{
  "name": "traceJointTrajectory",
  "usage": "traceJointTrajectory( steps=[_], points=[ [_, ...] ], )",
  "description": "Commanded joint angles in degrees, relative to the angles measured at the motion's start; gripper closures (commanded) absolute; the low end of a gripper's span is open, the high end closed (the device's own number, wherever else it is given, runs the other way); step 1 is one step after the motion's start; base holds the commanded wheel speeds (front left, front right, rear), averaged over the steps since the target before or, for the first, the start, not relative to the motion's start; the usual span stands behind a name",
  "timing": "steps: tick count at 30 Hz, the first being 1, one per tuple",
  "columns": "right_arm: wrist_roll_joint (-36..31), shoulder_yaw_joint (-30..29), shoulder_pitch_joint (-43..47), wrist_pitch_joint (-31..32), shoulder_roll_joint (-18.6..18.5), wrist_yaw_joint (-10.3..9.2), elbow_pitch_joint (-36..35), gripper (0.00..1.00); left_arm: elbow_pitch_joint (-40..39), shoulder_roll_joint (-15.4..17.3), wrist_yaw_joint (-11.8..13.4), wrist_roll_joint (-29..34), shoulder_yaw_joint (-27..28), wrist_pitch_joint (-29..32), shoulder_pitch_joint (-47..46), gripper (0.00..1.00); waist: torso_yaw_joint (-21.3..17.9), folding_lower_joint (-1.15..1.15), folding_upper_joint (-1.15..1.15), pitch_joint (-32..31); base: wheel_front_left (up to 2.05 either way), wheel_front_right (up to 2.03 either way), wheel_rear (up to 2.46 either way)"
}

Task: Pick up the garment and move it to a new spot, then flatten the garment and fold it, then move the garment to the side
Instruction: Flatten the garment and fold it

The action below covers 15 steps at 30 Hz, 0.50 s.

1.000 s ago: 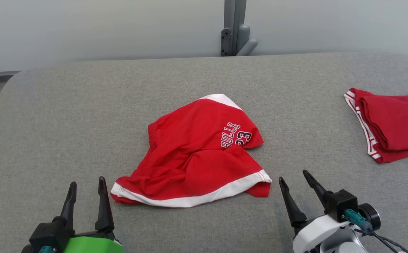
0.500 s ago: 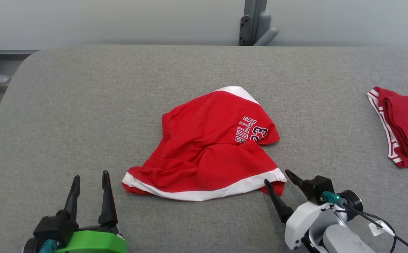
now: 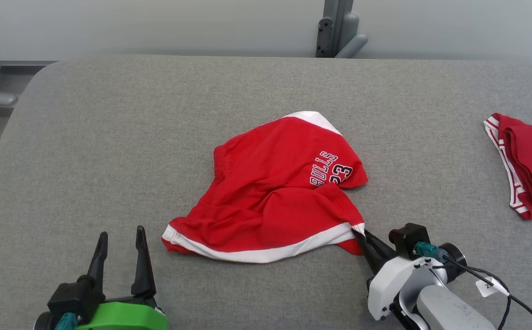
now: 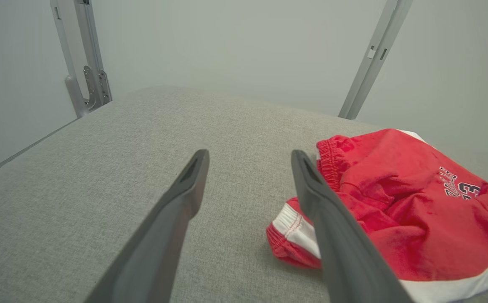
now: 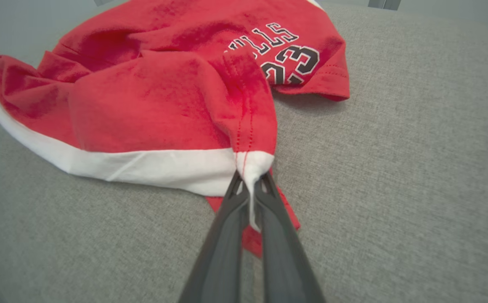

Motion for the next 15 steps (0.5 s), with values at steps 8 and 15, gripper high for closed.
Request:
traceJointTrajectory(
  steps=[8, 15],
  points=[
    [2.4, 0.7, -1.1, -1.2, -1.6, -0.05, 0.1, 1.0, 7.5, 0.1, -3.7, 0.7, -3.2, -0.2, -1.2, 0.0, -1.1, 0.0, 0.39, -0.3, 0.0, 0.0, 0.0],
    [2.4, 0.3, -0.8, -1.6, -2.5, -0.06, 0.4, 1.0, 12.4, 1.4, -5.7, -1.1, -6.5, 2.0, -2.9, 0.0, -1.6, 0.0, 0.39, -0.2, 0.0, 0.0, 0.0]
  ],
)
